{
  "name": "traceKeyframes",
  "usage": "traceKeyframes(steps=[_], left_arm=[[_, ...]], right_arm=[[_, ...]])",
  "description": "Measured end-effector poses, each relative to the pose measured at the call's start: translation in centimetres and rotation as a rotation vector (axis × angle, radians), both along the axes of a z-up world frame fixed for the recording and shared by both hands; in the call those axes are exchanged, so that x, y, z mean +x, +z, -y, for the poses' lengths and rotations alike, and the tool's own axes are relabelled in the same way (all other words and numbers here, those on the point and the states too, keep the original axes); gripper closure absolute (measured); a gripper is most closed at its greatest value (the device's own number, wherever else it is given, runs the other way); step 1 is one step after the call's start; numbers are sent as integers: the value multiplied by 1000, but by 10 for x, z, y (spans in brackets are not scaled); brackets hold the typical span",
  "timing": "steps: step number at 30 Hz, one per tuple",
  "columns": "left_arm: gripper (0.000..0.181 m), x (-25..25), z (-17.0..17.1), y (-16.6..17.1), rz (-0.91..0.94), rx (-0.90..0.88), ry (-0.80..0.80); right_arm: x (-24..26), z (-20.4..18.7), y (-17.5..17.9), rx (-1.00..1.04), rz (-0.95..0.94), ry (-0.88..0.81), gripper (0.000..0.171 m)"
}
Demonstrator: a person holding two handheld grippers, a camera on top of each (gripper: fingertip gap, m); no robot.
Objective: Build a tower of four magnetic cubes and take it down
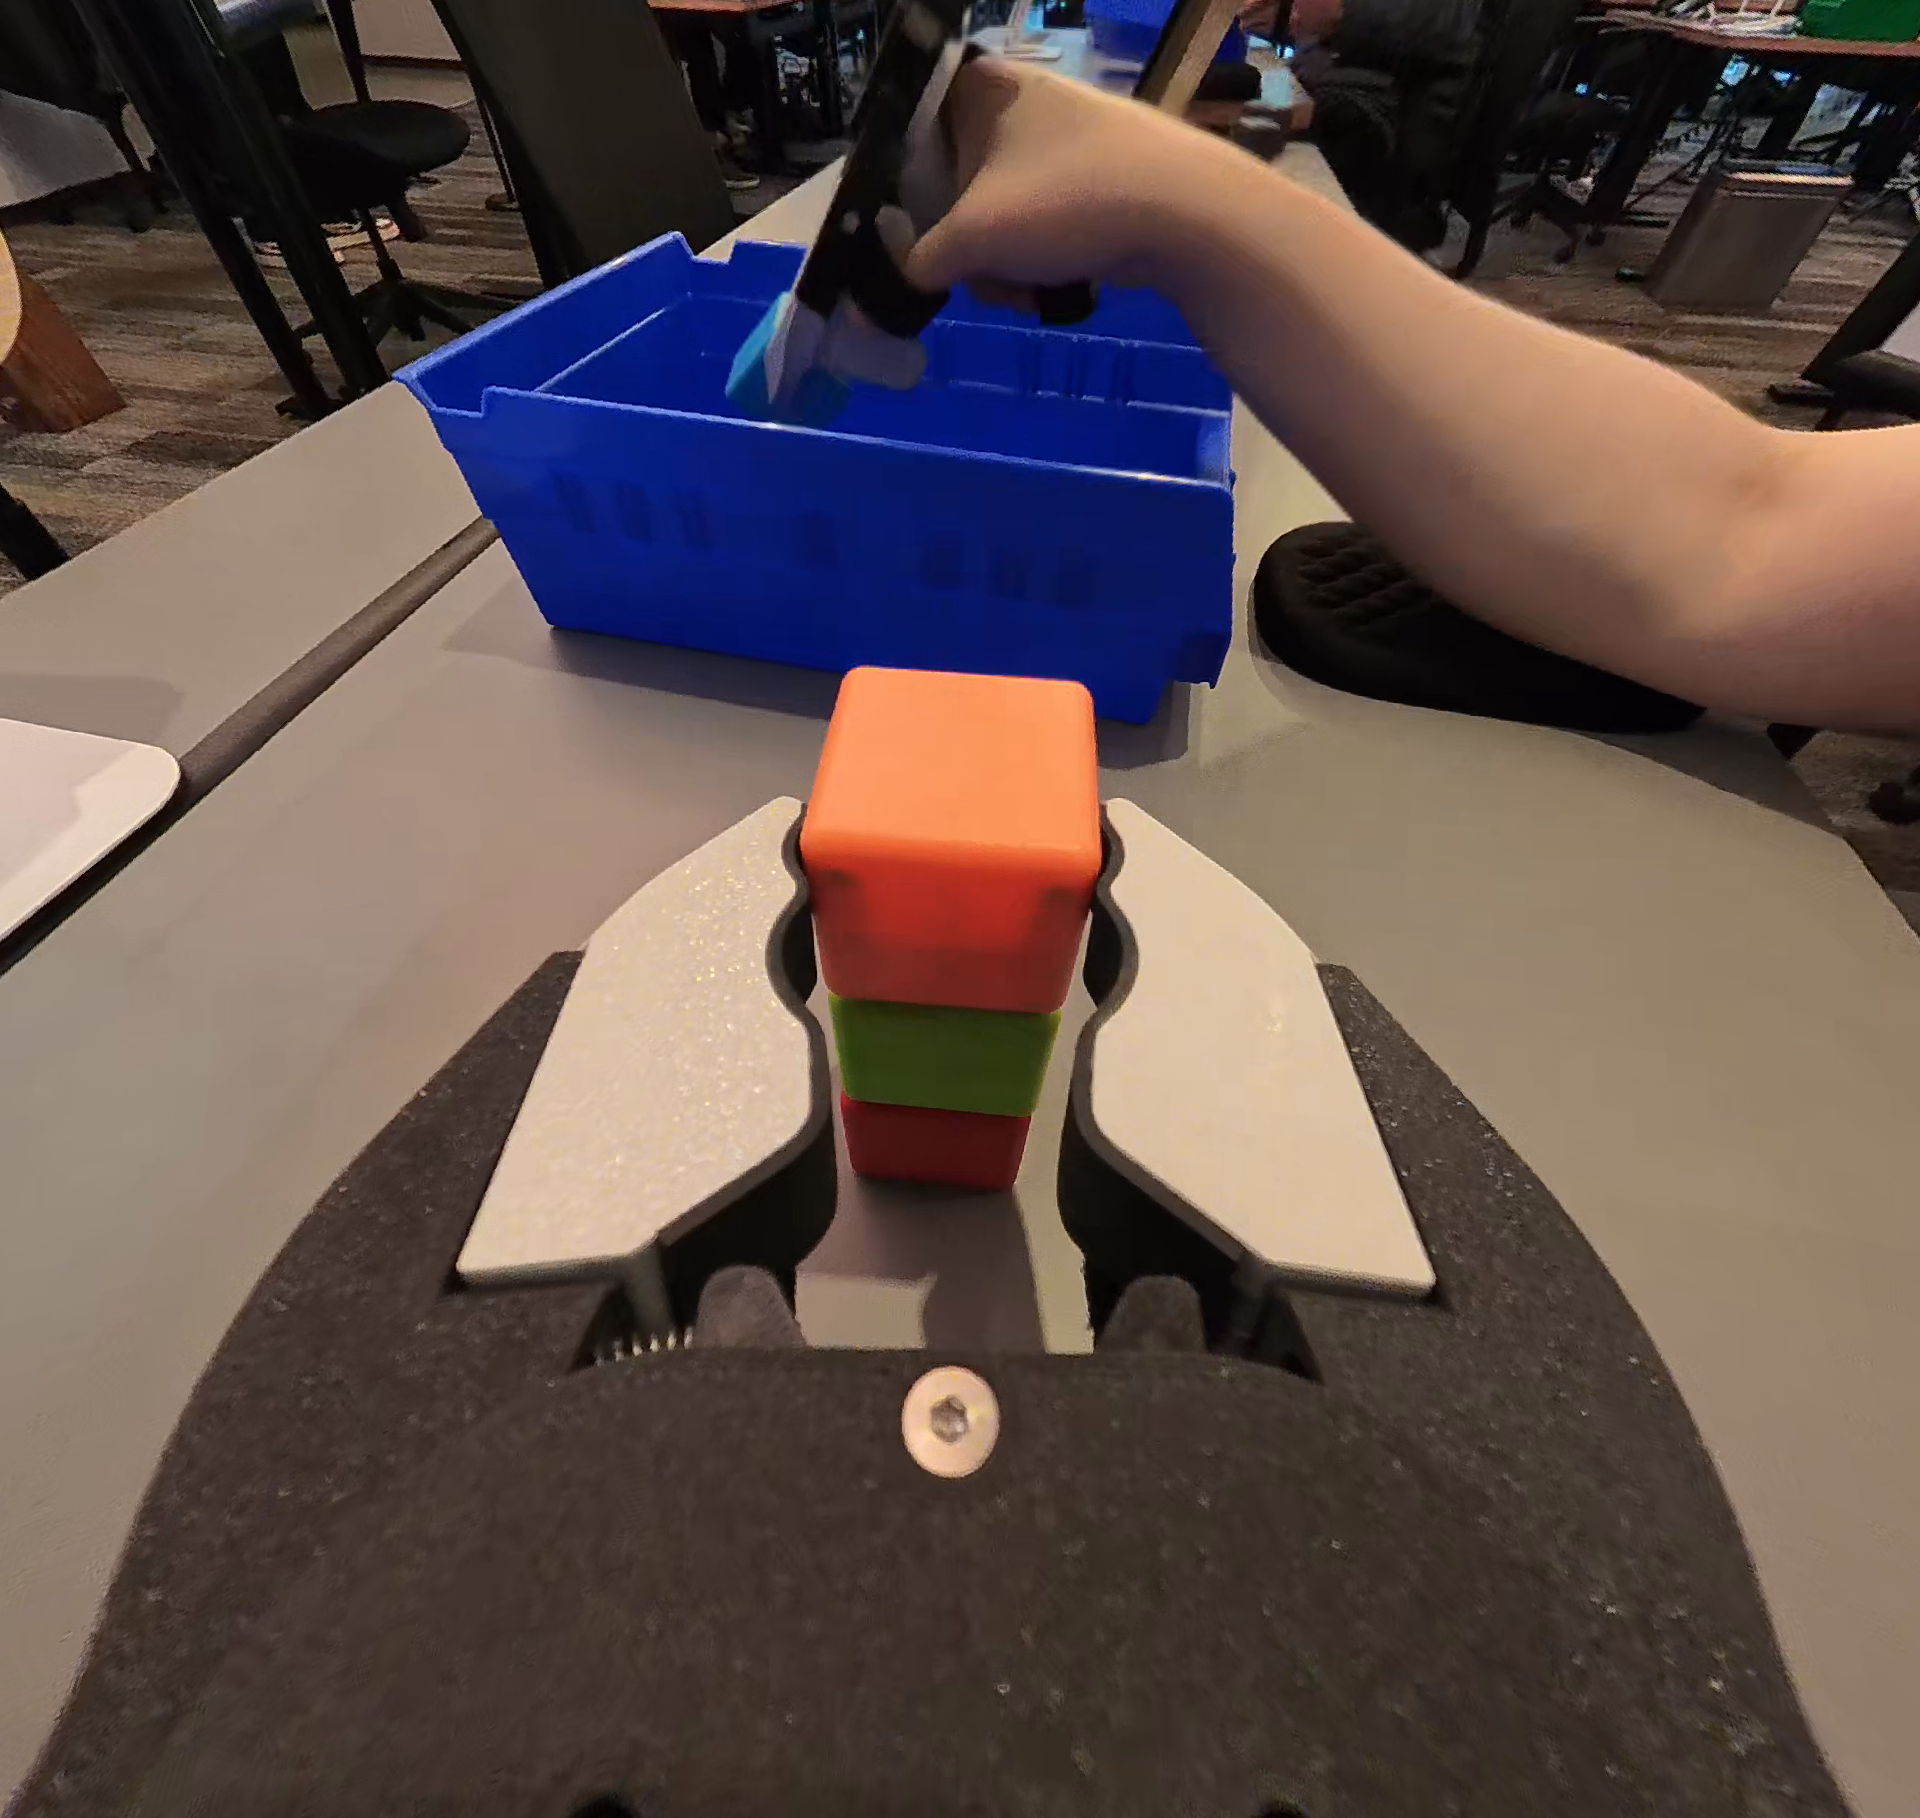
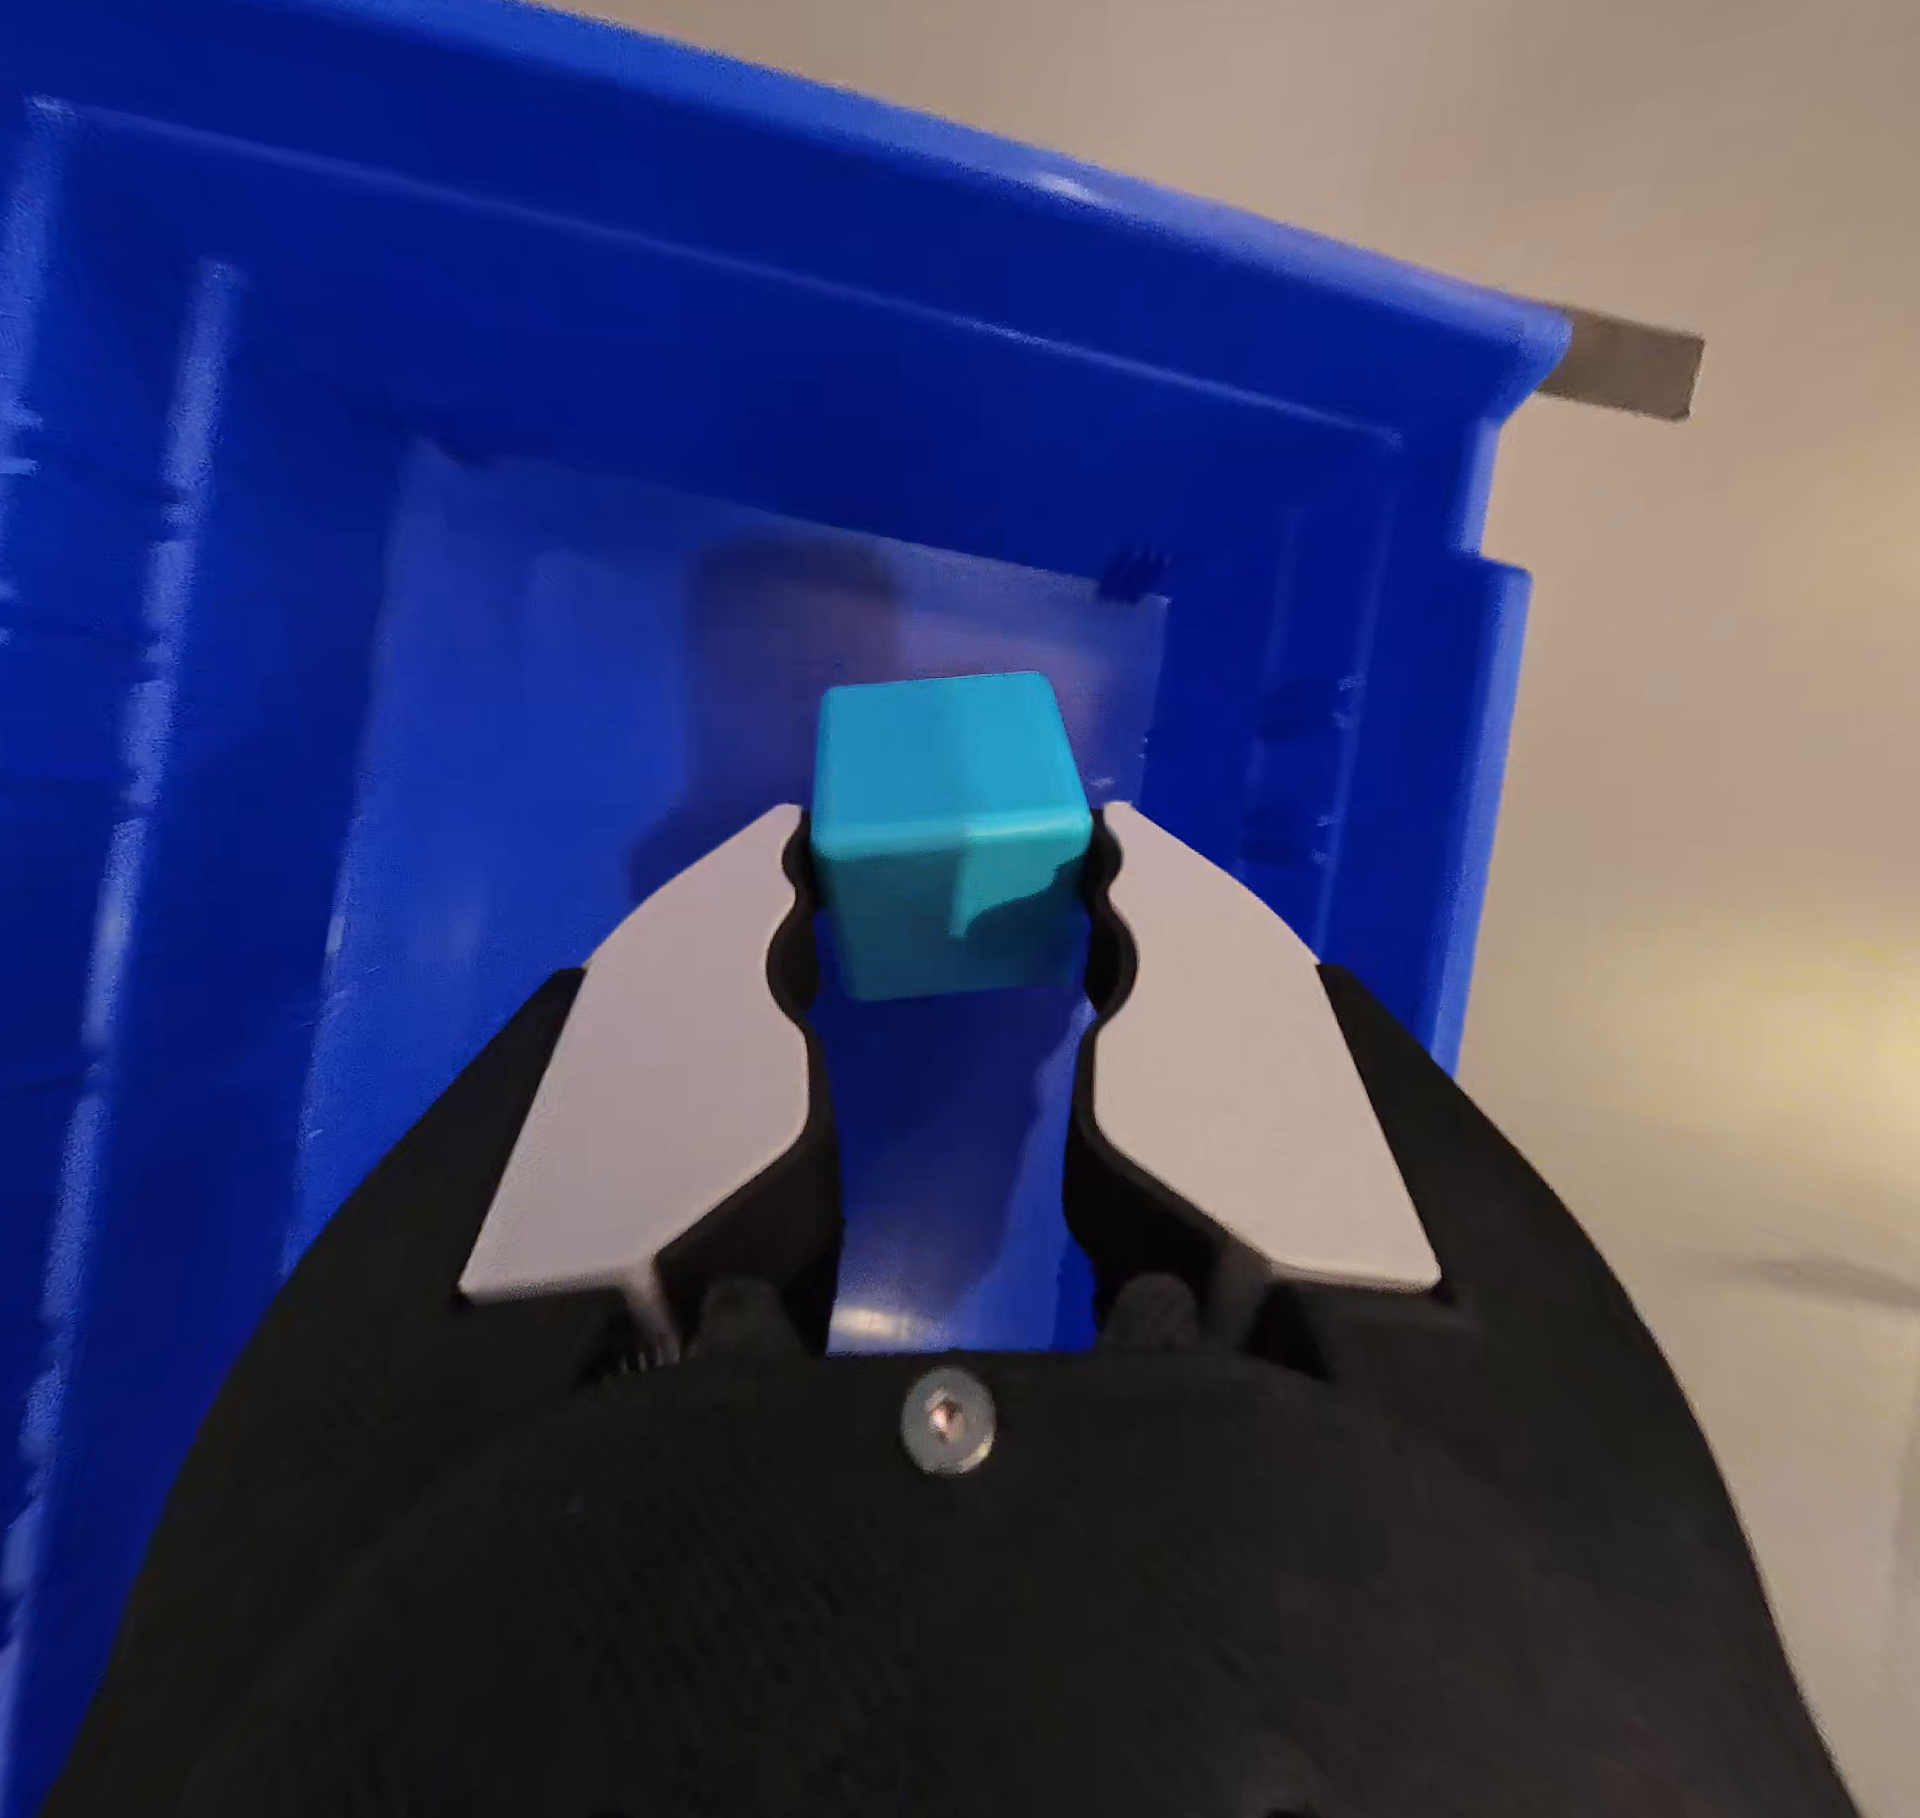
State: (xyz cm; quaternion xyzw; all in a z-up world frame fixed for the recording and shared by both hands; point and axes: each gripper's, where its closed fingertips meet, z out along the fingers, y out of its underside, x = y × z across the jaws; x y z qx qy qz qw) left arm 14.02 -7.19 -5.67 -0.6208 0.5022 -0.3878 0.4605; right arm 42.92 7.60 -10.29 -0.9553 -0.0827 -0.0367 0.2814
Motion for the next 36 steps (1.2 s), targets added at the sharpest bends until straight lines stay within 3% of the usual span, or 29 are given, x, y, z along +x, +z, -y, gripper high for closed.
traceKeyframes(steps=[5, 13, 16, 18, 20, 23, 27, 31, 36], left_arm=[[132, 0, 1, 0, -13, -2, -7], [132, 0, 2, 0, 6, 2, -11], [131, 0, 1, -1, -8, 15, -3], [106, -1, -4, -3, -24, 32, 38], [101, -2, -3, -8, -56, 51, 46], [101, -2, 1, -21, -122, 69, 37], [107, -3, 2, -38, -203, 68, 34], [116, -4, 1, -48, -216, 26, 35], [124, 0, 3, -49, -132, -49, 8]], right_arm=[[19, -6, -17, -43, 104, -89, 120], [18, -14, -26, -19, 69, -71, 116], [17, -16, -7, 51, 100, -41, 109], [10, -16, 16, 120, 87, -10, 109], [-6, -12, 42, 195, 48, 58, 109], [-63, 0, 86, 331, -36, 343, 110], [-165, 48, 126, 456, -205, 818, 110], [-235, 103, 124, 438, -308, 1207, 109], [-281, 139, 101, 307, -465, 1411, 103]])
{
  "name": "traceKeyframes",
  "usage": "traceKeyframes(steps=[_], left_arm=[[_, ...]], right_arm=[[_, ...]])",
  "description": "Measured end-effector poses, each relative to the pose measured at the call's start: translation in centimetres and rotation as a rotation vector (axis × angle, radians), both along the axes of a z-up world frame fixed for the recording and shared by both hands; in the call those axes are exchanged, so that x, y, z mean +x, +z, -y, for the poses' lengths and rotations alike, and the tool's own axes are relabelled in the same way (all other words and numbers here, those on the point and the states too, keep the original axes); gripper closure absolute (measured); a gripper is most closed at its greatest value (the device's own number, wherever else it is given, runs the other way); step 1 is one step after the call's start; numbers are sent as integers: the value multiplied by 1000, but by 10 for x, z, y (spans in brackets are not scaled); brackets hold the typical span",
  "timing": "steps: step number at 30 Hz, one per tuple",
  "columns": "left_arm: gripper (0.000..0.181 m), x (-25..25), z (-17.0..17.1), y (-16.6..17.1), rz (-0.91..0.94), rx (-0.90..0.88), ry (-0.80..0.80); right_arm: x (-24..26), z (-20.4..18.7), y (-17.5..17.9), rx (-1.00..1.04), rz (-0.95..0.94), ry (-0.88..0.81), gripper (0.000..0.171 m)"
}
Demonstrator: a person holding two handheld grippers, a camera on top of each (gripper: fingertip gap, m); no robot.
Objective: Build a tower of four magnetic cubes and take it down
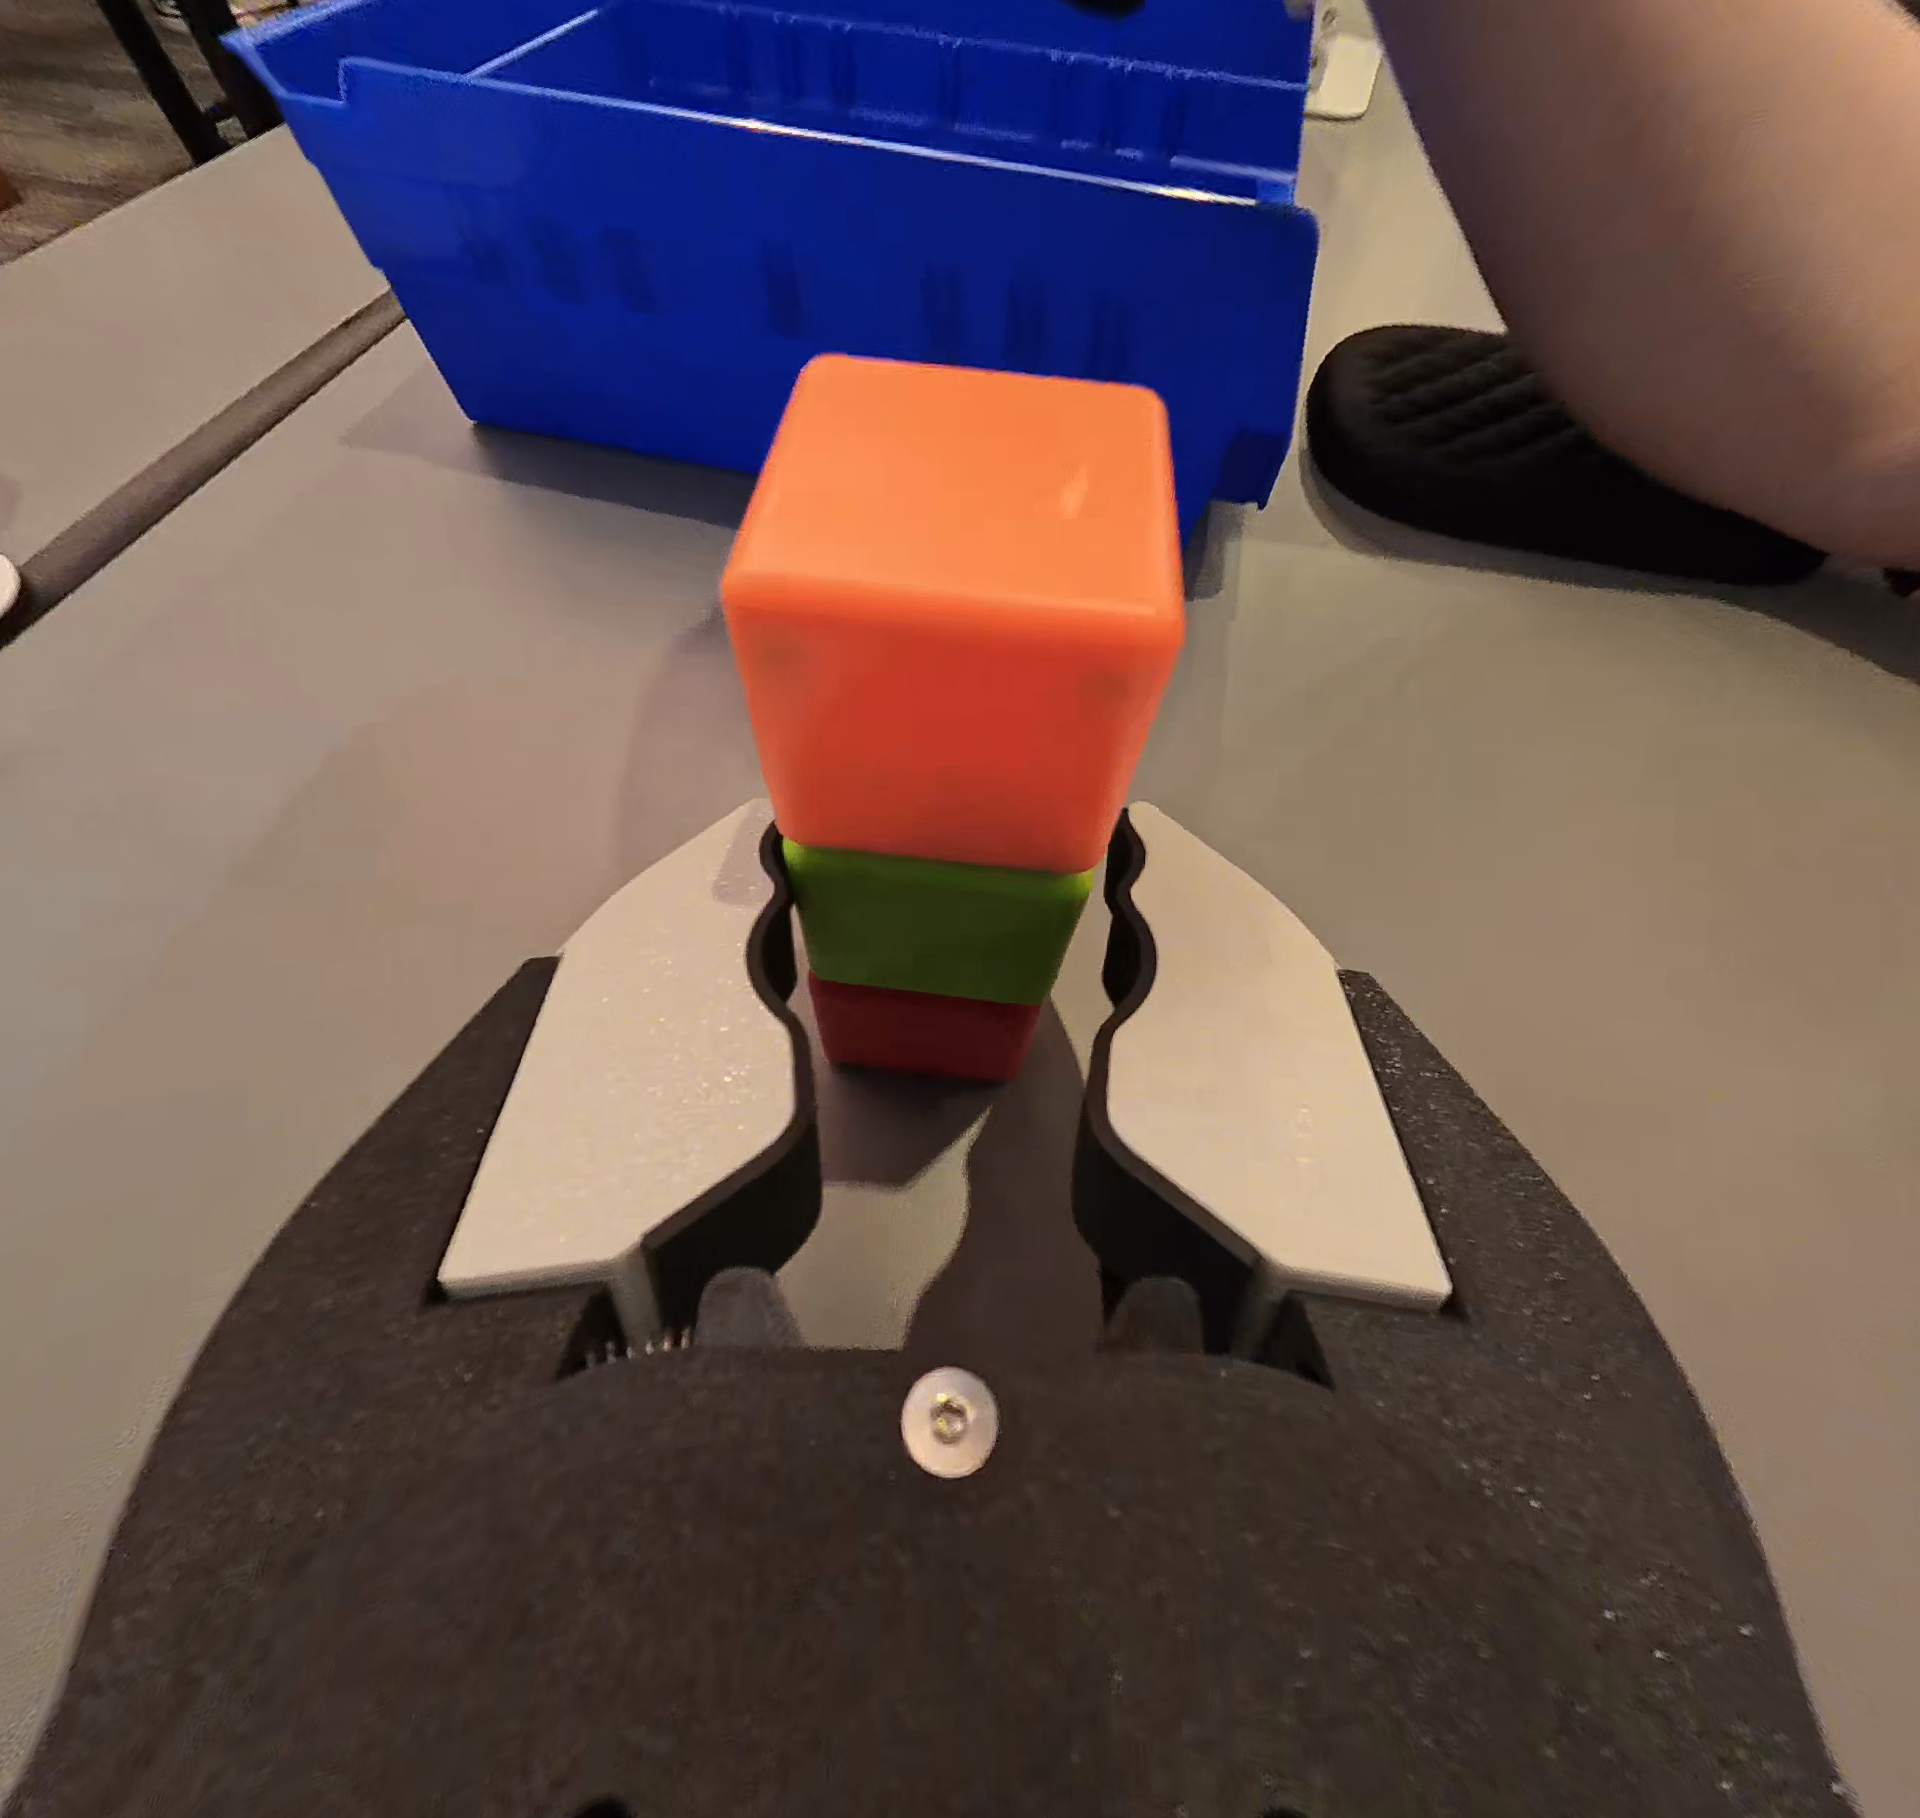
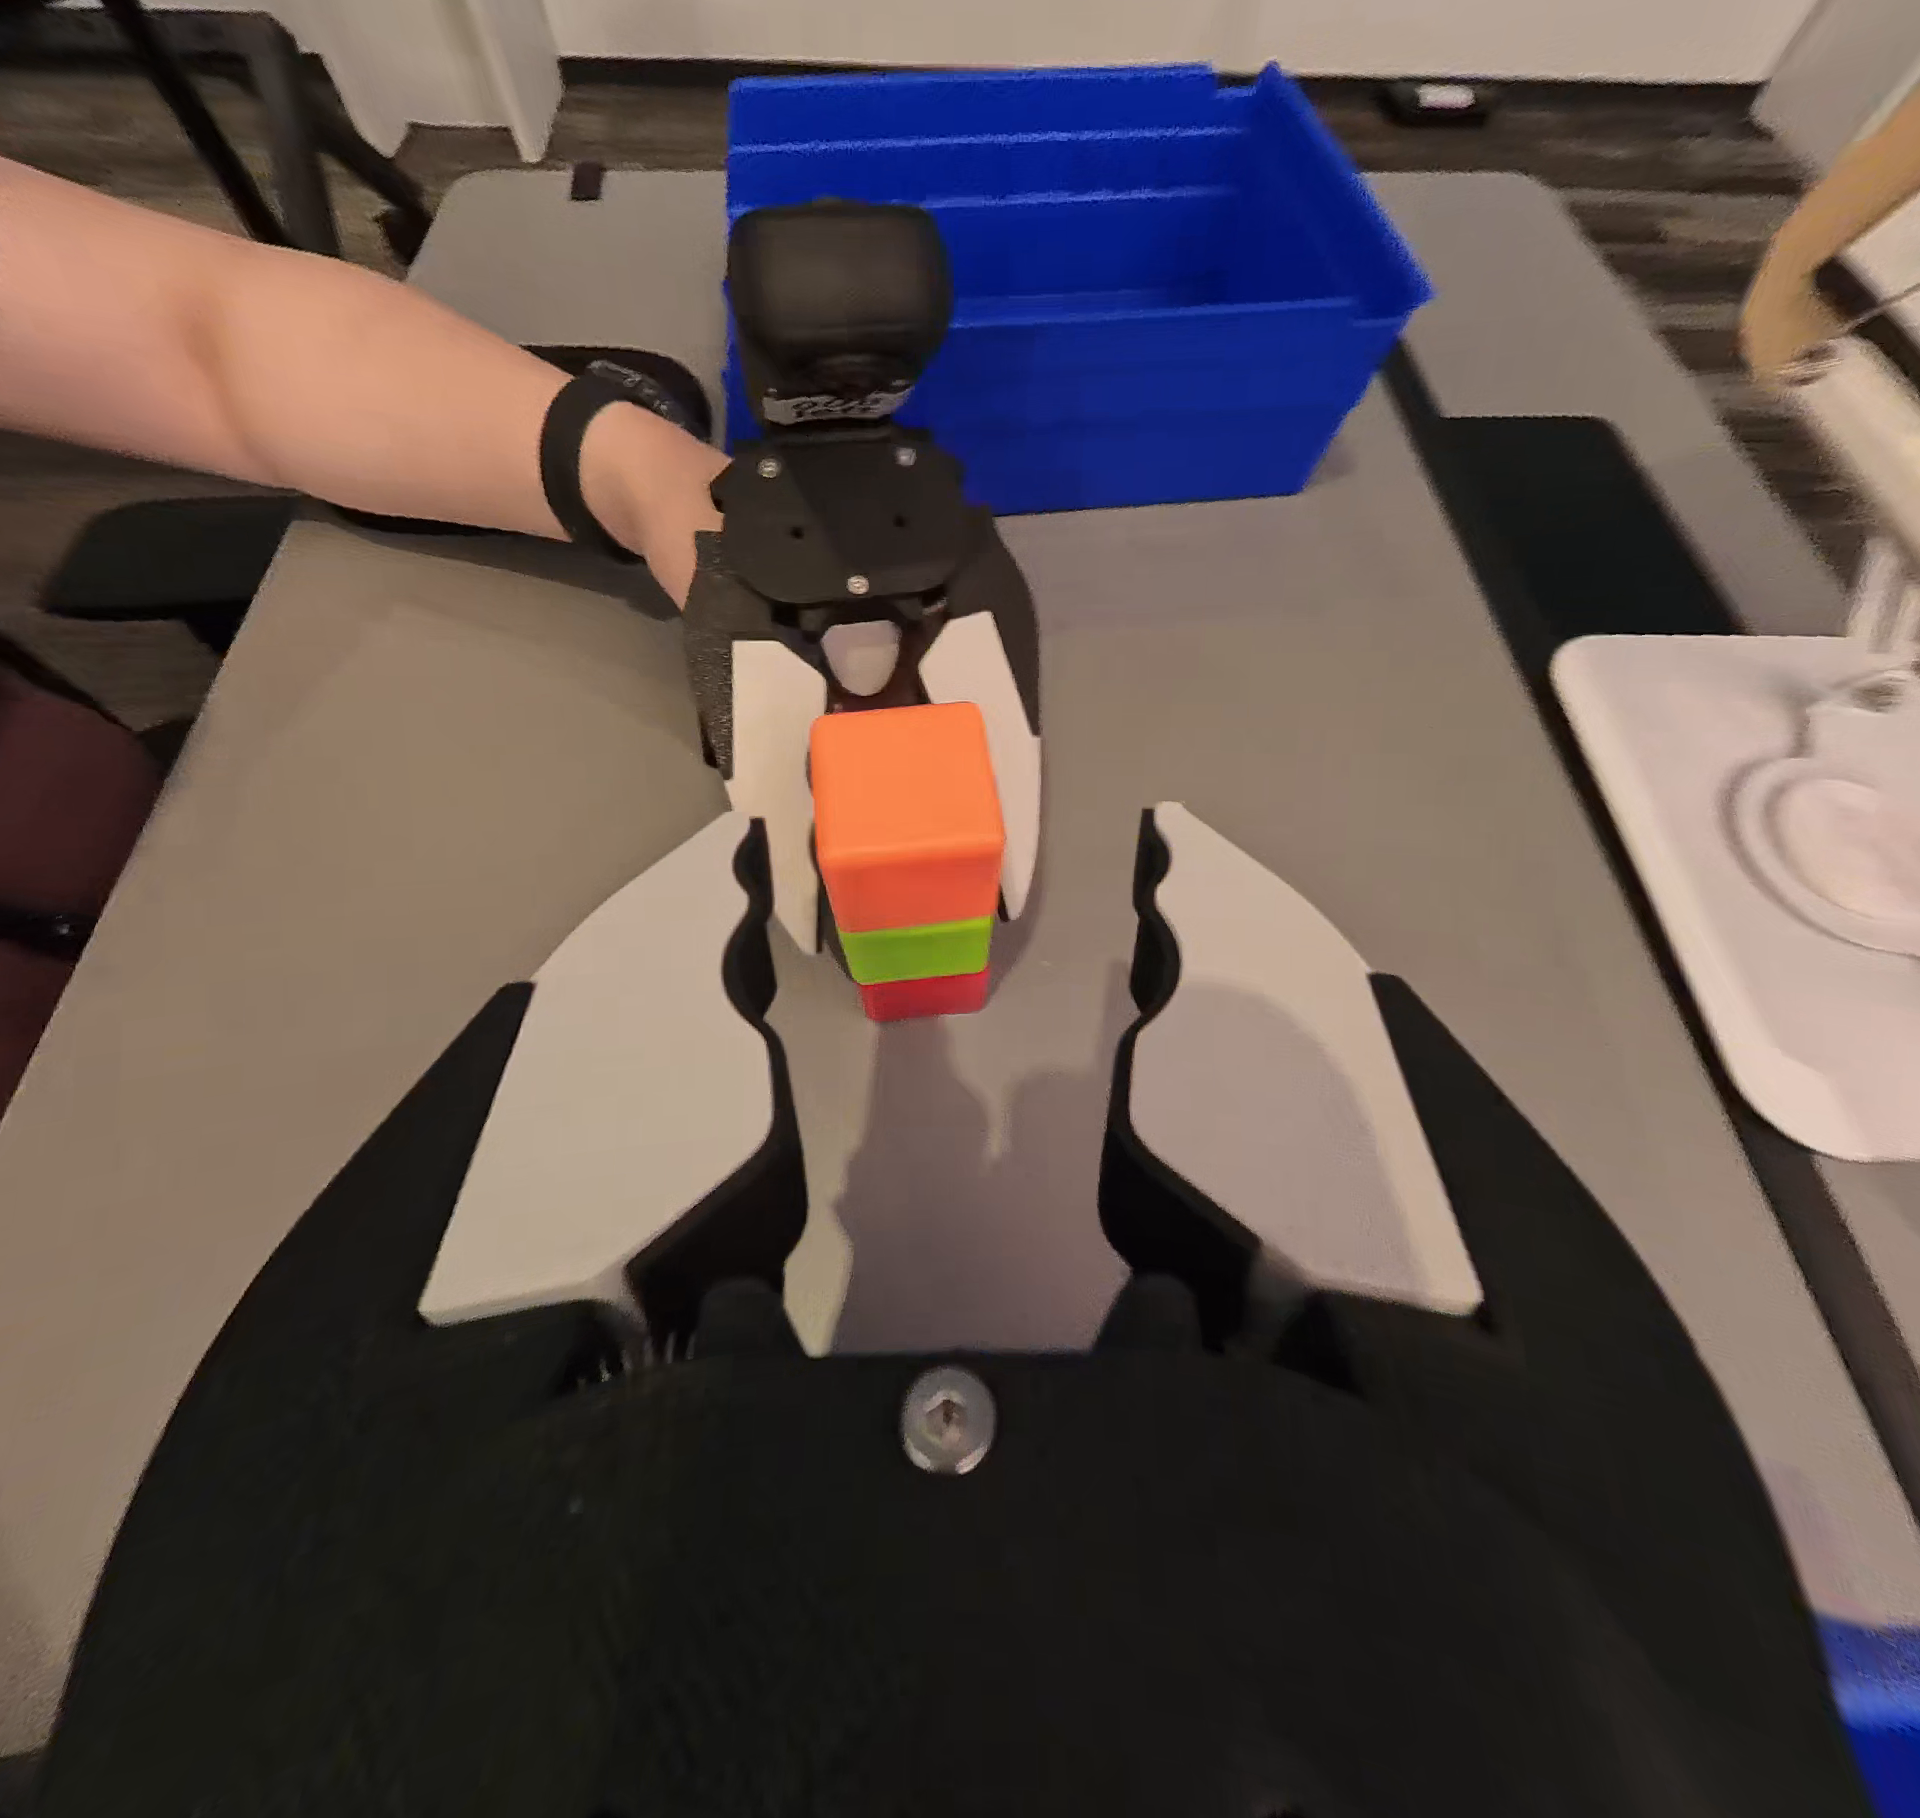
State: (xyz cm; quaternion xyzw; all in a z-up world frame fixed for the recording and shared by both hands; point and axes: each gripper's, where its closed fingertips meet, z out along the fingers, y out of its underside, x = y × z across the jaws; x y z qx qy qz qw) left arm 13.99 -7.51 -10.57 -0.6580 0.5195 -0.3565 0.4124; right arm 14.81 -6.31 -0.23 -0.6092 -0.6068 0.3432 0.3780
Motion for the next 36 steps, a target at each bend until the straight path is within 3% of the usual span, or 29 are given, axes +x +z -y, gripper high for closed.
traceKeyframes(steps=[11, 13, 20, 24, 29, 31, 34, 36], left_arm=[[131, 1, -1, -1, 11, 25, -7], [131, 1, -2, -1, 11, 22, -5], [132, 2, -3, -2, -4, 38, -13], [132, 2, -3, -2, -10, 33, -17], [132, 1, -3, -2, 2, 27, -20], [132, 2, -3, -2, 3, 25, -16], [132, 2, -3, -2, 3, 24, -14], [132, 2, -3, -2, 4, 22, -15]], right_arm=[[-31, 10, -52, -67, 120, 76, 101], [-33, 11, -57, -59, 129, 92, 121], [-32, 12, -54, -128, 119, 85, 121], [-28, 13, -20, -215, -47, 97, 121], [24, -18, 22, -118, -64, -142, 121], [74, -41, 28, -131, 9, -379, 121], [190, -57, -28, -287, 418, -873, 121], [257, -32, -76, -472, 753, -1053, 121]])
